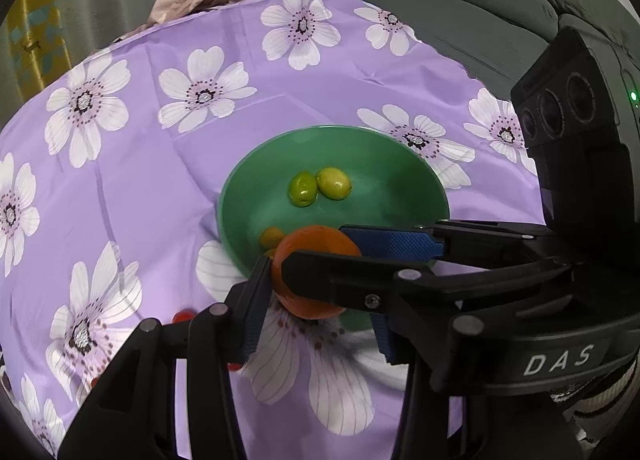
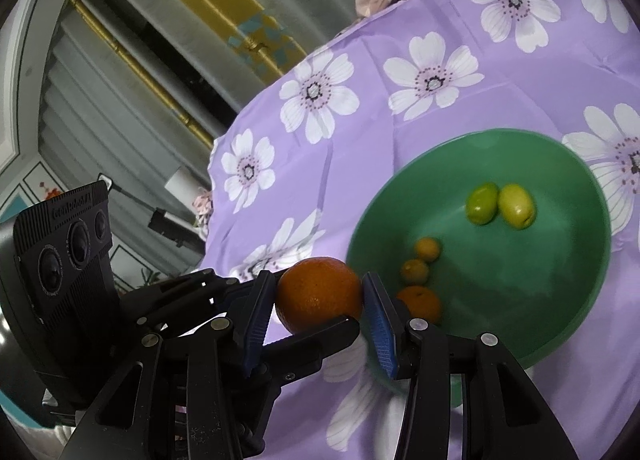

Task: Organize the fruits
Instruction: 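Lower the held orange into the green bowl with the left gripper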

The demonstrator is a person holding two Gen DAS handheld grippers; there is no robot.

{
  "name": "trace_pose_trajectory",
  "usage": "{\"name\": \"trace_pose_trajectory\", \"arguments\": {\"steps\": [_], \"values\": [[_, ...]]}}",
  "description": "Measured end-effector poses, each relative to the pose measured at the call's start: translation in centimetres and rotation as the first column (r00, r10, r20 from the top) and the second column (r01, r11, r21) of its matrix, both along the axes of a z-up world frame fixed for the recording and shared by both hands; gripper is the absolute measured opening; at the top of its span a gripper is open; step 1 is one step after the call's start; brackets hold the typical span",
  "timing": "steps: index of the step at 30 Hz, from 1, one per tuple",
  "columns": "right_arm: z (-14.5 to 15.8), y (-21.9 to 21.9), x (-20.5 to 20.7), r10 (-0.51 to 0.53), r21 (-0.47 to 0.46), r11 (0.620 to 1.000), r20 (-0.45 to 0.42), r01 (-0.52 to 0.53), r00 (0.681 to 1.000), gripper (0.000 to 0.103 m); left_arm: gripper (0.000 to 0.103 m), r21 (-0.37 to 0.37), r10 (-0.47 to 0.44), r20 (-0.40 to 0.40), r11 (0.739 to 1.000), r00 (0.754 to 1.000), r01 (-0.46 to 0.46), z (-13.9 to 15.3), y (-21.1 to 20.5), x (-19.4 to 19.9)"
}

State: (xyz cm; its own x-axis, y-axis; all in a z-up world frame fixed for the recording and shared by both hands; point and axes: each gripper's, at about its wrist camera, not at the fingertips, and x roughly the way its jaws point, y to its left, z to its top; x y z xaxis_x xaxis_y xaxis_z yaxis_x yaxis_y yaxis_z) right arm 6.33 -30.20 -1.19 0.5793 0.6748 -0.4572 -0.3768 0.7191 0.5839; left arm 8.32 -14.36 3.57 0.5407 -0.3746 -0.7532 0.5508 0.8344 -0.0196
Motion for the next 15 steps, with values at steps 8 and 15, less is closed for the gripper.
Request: {"name": "trace_pose_trajectory", "arguments": {"steps": [8, 15], "values": [[-0.6, -1.2, 1.6, -0.032, -0.010, 0.999, -0.014, 0.032, 0.999, 0.047, 0.045, -0.006, -0.029, -0.029, 1.000, 0.999, 0.029, -0.9, -1.2, 2.1], [-1.4, -2.0, 2.7, -0.051, -0.026, 0.998, -0.034, 0.051, 0.998, 0.048, 0.045, -0.023, -0.045, -0.060, 0.999, 0.997, 0.044, -1.8, -1.9, 3.4]]}}
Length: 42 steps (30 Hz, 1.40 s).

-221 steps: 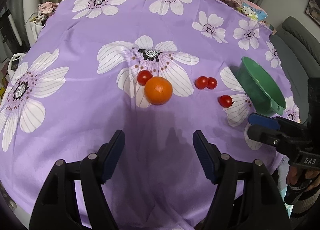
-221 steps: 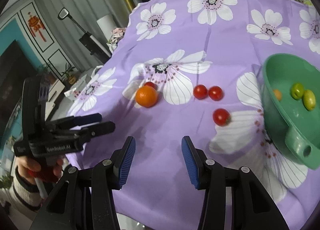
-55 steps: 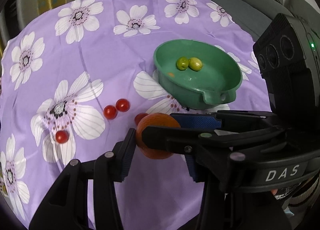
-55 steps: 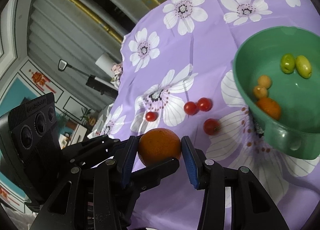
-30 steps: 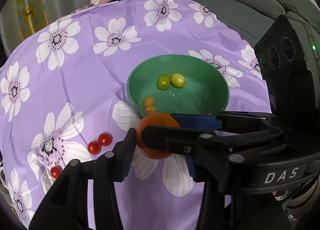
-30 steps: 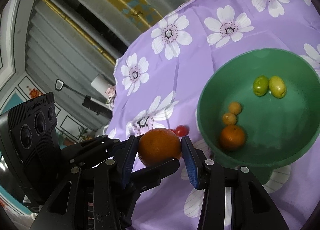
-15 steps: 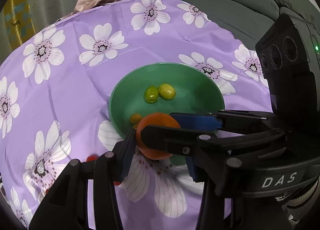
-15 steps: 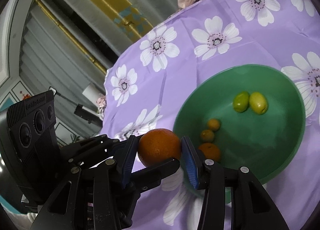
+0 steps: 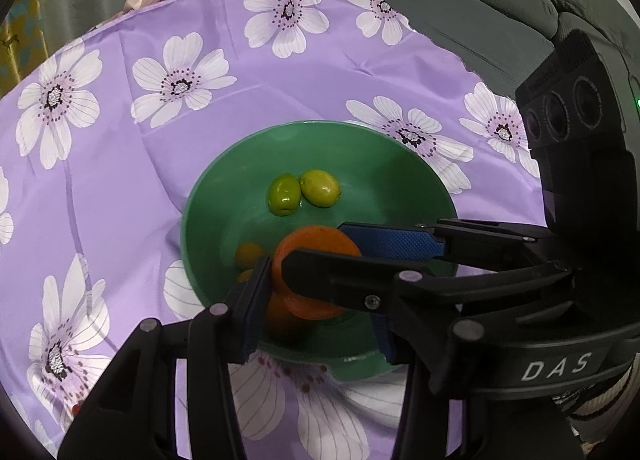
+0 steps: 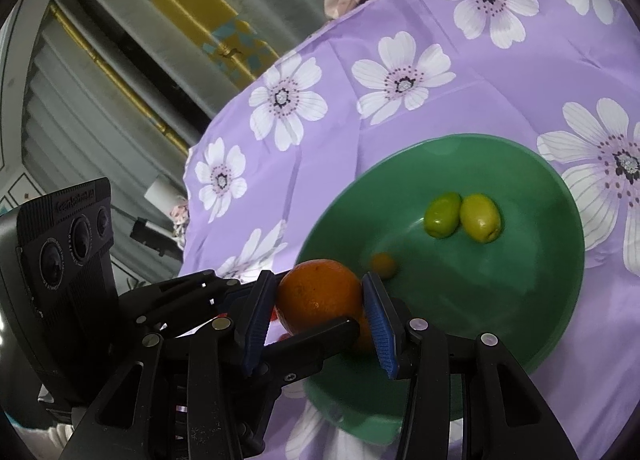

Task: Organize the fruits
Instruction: 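Lower the held orange into the green bowl with the left gripper, then open the left gripper to drop the orange in the bowl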

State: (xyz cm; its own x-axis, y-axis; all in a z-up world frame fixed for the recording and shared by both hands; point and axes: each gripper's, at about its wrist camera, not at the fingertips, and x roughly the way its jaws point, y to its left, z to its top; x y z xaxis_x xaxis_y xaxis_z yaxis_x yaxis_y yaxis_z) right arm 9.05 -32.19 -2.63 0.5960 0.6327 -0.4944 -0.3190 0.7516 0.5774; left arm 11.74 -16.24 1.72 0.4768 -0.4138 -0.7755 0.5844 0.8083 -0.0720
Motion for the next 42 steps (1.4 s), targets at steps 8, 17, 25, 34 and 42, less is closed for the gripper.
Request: {"name": "trace_pose_trajectory", "arguments": {"steps": [8, 17, 25, 34, 42], "values": [[-0.3, -0.1, 0.8, -0.004, -0.036, 0.999, -0.013, 0.004, 1.000, 0.048, 0.045, -0.021, -0.004, -0.025, 1.000, 1.000, 0.003, -0.8, -0.2, 1.0], [-0.6, 0.3, 1.6, 0.003, -0.070, 0.998, -0.033, -0.005, 0.999, 0.048, 0.045, -0.029, 0.002, -0.043, 1.000, 0.999, -0.003, -1.4, -0.1, 1.5], [-0.7, 0.4, 1.8, 0.002, -0.077, 0.997, -0.038, -0.004, 0.999, 0.048, 0.045, -0.035, 0.002, -0.052, 0.999, 0.999, -0.004, -1.5, 0.0, 1.7], [-0.7, 0.3, 1.8, 0.001, -0.090, 0.996, -0.045, -0.005, 0.999, 0.048, 0.045, -0.040, 0.003, -0.059, 0.999, 0.998, -0.005, -1.7, -0.1, 1.8], [-0.7, 0.5, 1.9, -0.001, -0.101, 0.995, -0.052, -0.004, 0.999, 0.048, 0.046, -0.043, 0.023, -0.089, 0.999, 0.996, -0.027, -2.3, 0.2, 2.1]]}}
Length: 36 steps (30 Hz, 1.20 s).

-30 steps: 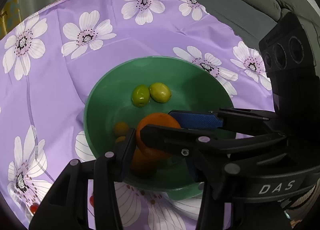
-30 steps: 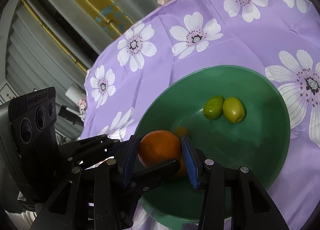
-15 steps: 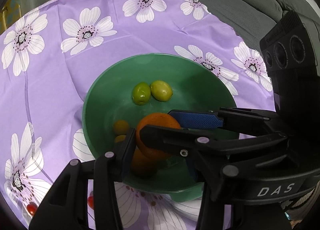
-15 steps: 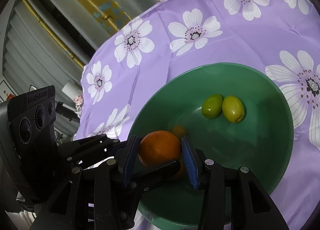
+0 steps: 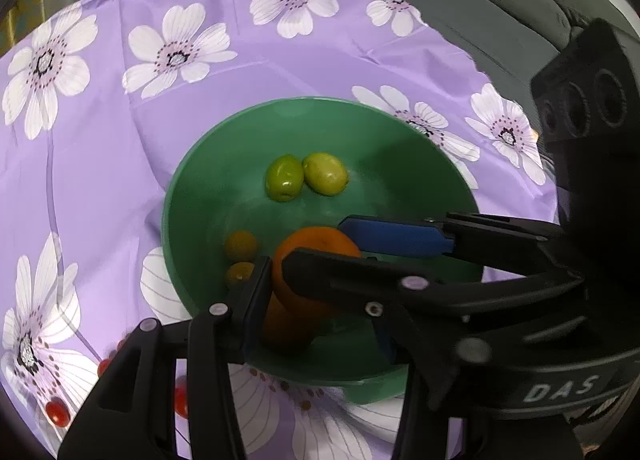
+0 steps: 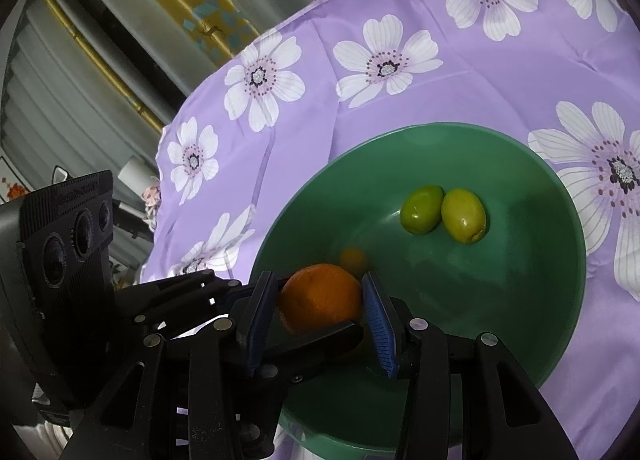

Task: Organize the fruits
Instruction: 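Open the left gripper to drop the orange in the bowl, then move the open left gripper back toward the red cherry tomatoes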

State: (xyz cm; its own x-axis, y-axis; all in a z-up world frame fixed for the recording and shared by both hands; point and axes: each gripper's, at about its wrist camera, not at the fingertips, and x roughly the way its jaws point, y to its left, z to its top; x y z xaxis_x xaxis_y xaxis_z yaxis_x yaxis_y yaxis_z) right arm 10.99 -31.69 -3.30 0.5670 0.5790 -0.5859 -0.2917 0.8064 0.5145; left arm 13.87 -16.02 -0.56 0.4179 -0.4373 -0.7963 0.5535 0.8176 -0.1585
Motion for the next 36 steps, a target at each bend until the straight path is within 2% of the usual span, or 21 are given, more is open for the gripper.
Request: {"name": "trace_pose_trajectory", "arguments": {"steps": [6, 9, 12, 17, 18, 22, 27, 32, 36], "values": [[-0.1, 0.2, -0.2, -0.002, 0.007, 1.000, -0.004, 0.003, 1.000, 0.048, 0.045, -0.009, 0.021, -0.004, 1.000, 1.000, -0.021, 0.1, 0.4, 0.0], [-0.1, 0.1, -0.3, -0.009, 0.009, 1.000, -0.006, 0.009, 1.000, 0.048, 0.052, 0.005, 0.032, 0.009, 0.999, 0.999, -0.032, 0.3, 0.5, -0.2], [0.1, 0.1, -0.6, -0.014, 0.010, 1.000, -0.001, 0.014, 1.000, 0.050, 0.054, -0.004, 0.044, 0.015, 0.999, 0.999, -0.044, 0.7, 1.0, -0.7], [0.5, -0.5, -2.0, -0.031, 0.044, 0.999, 0.013, 0.031, 0.999, 0.052, 0.059, -0.030, 0.076, 0.047, 0.997, 0.996, -0.074, 1.8, 2.8, -2.9], [0.7, -0.7, -2.5, -0.032, 0.061, 0.998, 0.017, 0.030, 0.999, 0.052, 0.064, -0.028, 0.087, 0.050, 0.996, 0.995, -0.086, 1.9, 3.2, -3.4], [1.1, -1.2, -4.1, -0.023, 0.115, 0.993, 0.024, 0.020, 0.999, 0.054, 0.065, -0.048, 0.145, 0.050, 0.989, 0.988, -0.142, 2.2, 6.1, -5.6], [1.4, -0.6, -5.9, 0.015, 0.142, 0.990, 0.025, -0.018, 1.000, 0.054, 0.066, -0.038, 0.291, 0.034, 0.956, 0.956, -0.290, 1.5, 11.7, -8.2], [1.8, 1.4, -7.3, 0.082, 0.131, 0.987, 0.051, -0.088, 0.995, 0.055, 0.066, -0.005, 0.455, -0.018, 0.891, 0.891, -0.455, -0.3, 17.0, -10.2], [1.5, 3.4, -8.3, 0.141, 0.098, 0.985, 0.049, -0.145, 0.989, 0.056, 0.066, 0.001, 0.502, -0.035, 0.865, 0.864, -0.502, -1.1, 18.6, -12.2]]}}
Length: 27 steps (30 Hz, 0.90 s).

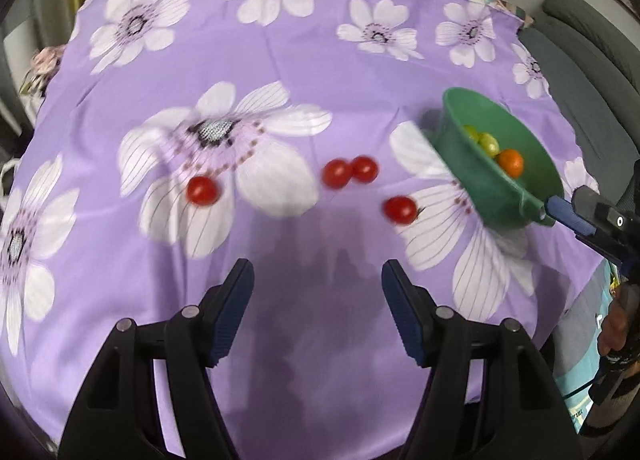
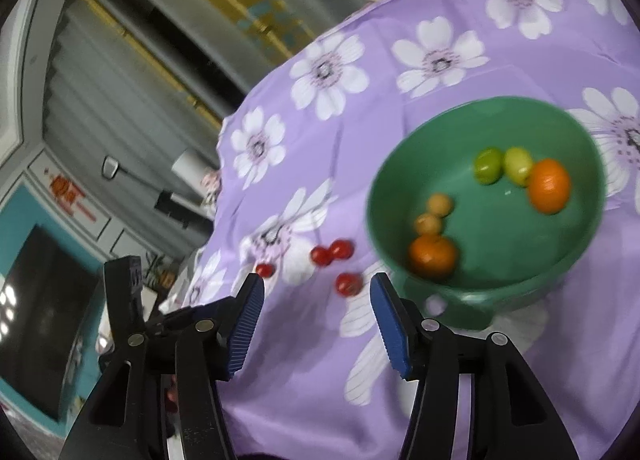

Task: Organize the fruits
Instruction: 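Move the open left gripper back toward the red cherry tomatoes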

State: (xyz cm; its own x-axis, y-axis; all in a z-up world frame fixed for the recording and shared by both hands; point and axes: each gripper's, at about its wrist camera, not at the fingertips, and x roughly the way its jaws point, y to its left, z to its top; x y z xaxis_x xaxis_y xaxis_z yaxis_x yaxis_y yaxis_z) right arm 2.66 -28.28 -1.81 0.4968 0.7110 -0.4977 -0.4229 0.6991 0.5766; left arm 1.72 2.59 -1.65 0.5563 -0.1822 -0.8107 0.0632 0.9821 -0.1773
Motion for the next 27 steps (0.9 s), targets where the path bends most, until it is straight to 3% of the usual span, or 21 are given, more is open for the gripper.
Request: {"name": "trace_pose_trajectory", "arguments": {"steps": [12, 21, 27], "values": [[-1.3, 4.6, -2.1, 0.077, -0.217, 0.974, 0.012, -0.073, 0.997, 0.056, 0.067, 0.027, -0.008, 0.039, 1.000, 0.999, 0.007, 0.3, -0.2, -2.7], [-2.1, 6.6, -1.9, 0.104, -0.261, 0.960, -0.020, -0.106, 0.994, 0.057, 0.066, -0.011, 0.043, 0.041, 0.999, 0.998, -0.042, -0.3, 2.2, -3.5], [-2.8, 7.7, -1.4, 0.098, -0.337, 0.936, -0.022, -0.099, 0.995, 0.057, 0.066, -0.038, 0.097, 0.040, 0.995, 0.995, -0.095, -0.7, 4.9, -3.9]]}}
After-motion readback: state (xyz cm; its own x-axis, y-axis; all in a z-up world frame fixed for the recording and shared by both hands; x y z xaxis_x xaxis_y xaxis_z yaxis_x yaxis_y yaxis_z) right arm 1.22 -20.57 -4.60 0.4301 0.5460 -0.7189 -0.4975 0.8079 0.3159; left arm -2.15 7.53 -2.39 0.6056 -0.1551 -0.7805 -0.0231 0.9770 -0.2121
